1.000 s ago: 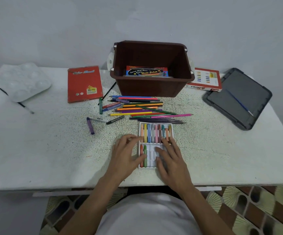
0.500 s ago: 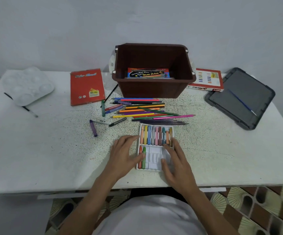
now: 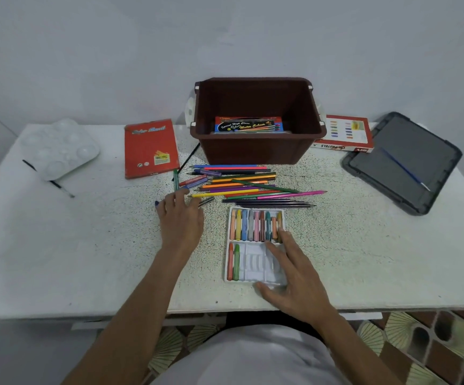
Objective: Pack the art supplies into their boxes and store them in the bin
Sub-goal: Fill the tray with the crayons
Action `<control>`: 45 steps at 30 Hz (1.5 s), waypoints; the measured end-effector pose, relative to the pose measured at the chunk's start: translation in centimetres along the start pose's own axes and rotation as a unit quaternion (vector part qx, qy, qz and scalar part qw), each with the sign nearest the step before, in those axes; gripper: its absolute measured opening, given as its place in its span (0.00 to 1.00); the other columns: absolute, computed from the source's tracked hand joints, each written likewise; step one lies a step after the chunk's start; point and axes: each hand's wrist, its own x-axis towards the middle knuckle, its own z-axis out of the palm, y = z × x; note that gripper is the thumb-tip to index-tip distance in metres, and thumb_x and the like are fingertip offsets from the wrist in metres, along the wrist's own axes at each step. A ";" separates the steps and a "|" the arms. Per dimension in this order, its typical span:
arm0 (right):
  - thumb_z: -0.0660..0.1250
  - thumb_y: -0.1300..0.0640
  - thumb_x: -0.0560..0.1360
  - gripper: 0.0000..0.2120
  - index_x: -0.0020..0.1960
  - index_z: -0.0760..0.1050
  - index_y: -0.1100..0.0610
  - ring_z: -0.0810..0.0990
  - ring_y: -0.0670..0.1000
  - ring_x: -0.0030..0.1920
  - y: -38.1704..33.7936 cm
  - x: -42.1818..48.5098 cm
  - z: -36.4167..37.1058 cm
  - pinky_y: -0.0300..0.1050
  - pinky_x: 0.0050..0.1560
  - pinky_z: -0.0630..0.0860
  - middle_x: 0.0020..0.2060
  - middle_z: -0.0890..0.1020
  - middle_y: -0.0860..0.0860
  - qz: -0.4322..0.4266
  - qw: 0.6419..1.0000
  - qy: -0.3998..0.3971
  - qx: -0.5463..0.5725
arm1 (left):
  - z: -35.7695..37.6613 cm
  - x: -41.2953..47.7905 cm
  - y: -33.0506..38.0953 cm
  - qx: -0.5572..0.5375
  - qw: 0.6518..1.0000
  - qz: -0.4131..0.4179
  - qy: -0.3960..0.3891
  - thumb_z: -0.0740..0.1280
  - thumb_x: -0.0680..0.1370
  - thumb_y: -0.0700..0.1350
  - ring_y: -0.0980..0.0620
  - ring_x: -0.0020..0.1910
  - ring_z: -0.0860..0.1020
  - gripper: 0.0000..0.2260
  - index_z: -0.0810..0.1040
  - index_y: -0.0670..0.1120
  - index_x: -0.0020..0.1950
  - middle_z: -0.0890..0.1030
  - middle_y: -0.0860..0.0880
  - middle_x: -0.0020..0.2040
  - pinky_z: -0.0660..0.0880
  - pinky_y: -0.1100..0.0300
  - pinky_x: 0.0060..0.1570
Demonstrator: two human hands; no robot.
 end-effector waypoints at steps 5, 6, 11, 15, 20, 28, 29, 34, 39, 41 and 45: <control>0.71 0.40 0.73 0.34 0.73 0.69 0.54 0.57 0.50 0.78 -0.1 0.1 -0.4 0.54 0.65 0.74 0.79 0.57 0.50 0.006 1.000 0.021 0.015 | -0.2 -0.3 0.0 -0.006 0.998 0.044 0.050 0.70 0.77 0.42 0.40 0.59 0.74 0.06 0.82 0.46 0.53 0.79 0.44 0.57 0.68 0.42 0.60; 0.71 0.40 0.73 0.34 0.73 0.69 0.54 0.58 0.50 0.78 -0.1 0.2 -0.4 0.53 0.65 0.75 0.79 0.57 0.50 0.007 1.000 0.024 0.015 | -0.4 -0.6 0.1 -0.017 0.997 0.053 0.061 0.69 0.77 0.43 0.42 0.58 0.75 0.06 0.81 0.47 0.53 0.80 0.46 0.55 0.67 0.44 0.60; 0.71 0.40 0.73 0.34 0.73 0.69 0.54 0.59 0.50 0.78 -0.1 0.0 -0.2 0.53 0.63 0.76 0.79 0.57 0.49 0.013 1.000 0.027 0.009 | -2.3 -2.6 1.0 -0.205 0.977 0.027 0.041 0.69 0.78 0.45 0.49 0.56 0.76 0.07 0.79 0.51 0.55 0.81 0.54 0.52 0.64 0.52 0.60; 0.72 0.40 0.72 0.34 0.72 0.70 0.55 0.61 0.51 0.77 -0.3 0.0 0.0 0.54 0.61 0.77 0.79 0.57 0.50 0.012 0.999 0.033 0.009 | -4.4 -4.1 2.4 -0.433 0.898 -0.075 -0.021 0.72 0.77 0.45 0.65 0.52 0.78 0.11 0.78 0.54 0.57 0.81 0.59 0.50 0.68 0.73 0.51; 0.71 0.39 0.72 0.34 0.73 0.70 0.54 0.60 0.50 0.77 0.0 0.1 0.0 0.55 0.62 0.77 0.79 0.56 0.50 0.022 0.999 0.023 0.006 | -4.8 -5.4 3.9 -0.474 0.876 -0.051 -0.075 0.73 0.76 0.45 0.66 0.47 0.80 0.14 0.75 0.54 0.59 0.81 0.59 0.48 0.71 0.77 0.45; 0.70 0.39 0.73 0.35 0.74 0.68 0.54 0.59 0.52 0.77 0.1 0.1 0.1 0.58 0.64 0.75 0.79 0.55 0.51 0.022 1.000 0.012 0.007 | -2.6 -6.9 4.5 -0.386 0.906 0.050 -0.165 0.74 0.75 0.47 0.62 0.49 0.79 0.14 0.78 0.54 0.59 0.82 0.57 0.49 0.76 0.63 0.52; 0.70 0.39 0.73 0.35 0.74 0.68 0.55 0.59 0.52 0.77 0.1 0.1 0.1 0.58 0.63 0.75 0.79 0.56 0.51 0.022 1.000 0.013 0.009 | -2.3 -7.0 4.4 -0.359 0.917 0.071 -0.158 0.74 0.75 0.47 0.60 0.51 0.77 0.14 0.78 0.52 0.60 0.81 0.56 0.50 0.75 0.60 0.54; 0.69 0.38 0.74 0.35 0.74 0.68 0.56 0.60 0.52 0.77 0.1 0.0 0.1 0.58 0.64 0.75 0.79 0.55 0.52 0.020 1.000 0.015 0.007 | -1.0 -6.9 3.5 -0.283 0.943 0.121 -0.124 0.70 0.74 0.55 0.54 0.58 0.69 0.16 0.79 0.53 0.61 0.73 0.55 0.56 0.66 0.57 0.59; 0.69 0.37 0.74 0.35 0.74 0.68 0.55 0.59 0.52 0.77 0.3 -0.1 0.3 0.57 0.66 0.74 0.79 0.55 0.52 0.019 1.000 0.009 0.001 | 0.0 -7.6 3.2 -0.269 0.953 0.080 -0.116 0.64 0.72 0.67 0.54 0.64 0.64 0.32 0.66 0.58 0.74 0.67 0.54 0.65 0.62 0.54 0.63; 0.68 0.37 0.74 0.35 0.74 0.68 0.55 0.60 0.52 0.77 0.5 -0.2 0.4 0.56 0.66 0.73 0.79 0.55 0.53 0.017 1.000 0.008 -0.006 | 0.4 -7.6 3.0 -0.260 0.959 0.040 -0.111 0.64 0.69 0.71 0.53 0.67 0.62 0.40 0.59 0.59 0.78 0.65 0.53 0.69 0.58 0.55 0.65; 0.67 0.36 0.74 0.35 0.74 0.68 0.56 0.63 0.53 0.76 0.9 0.0 0.4 0.53 0.67 0.71 0.79 0.56 0.53 0.007 1.000 0.002 -0.005 | 0.1 -7.2 3.1 -0.240 0.961 -0.018 -0.136 0.66 0.64 0.74 0.48 0.72 0.59 0.48 0.55 0.58 0.79 0.62 0.49 0.74 0.56 0.49 0.68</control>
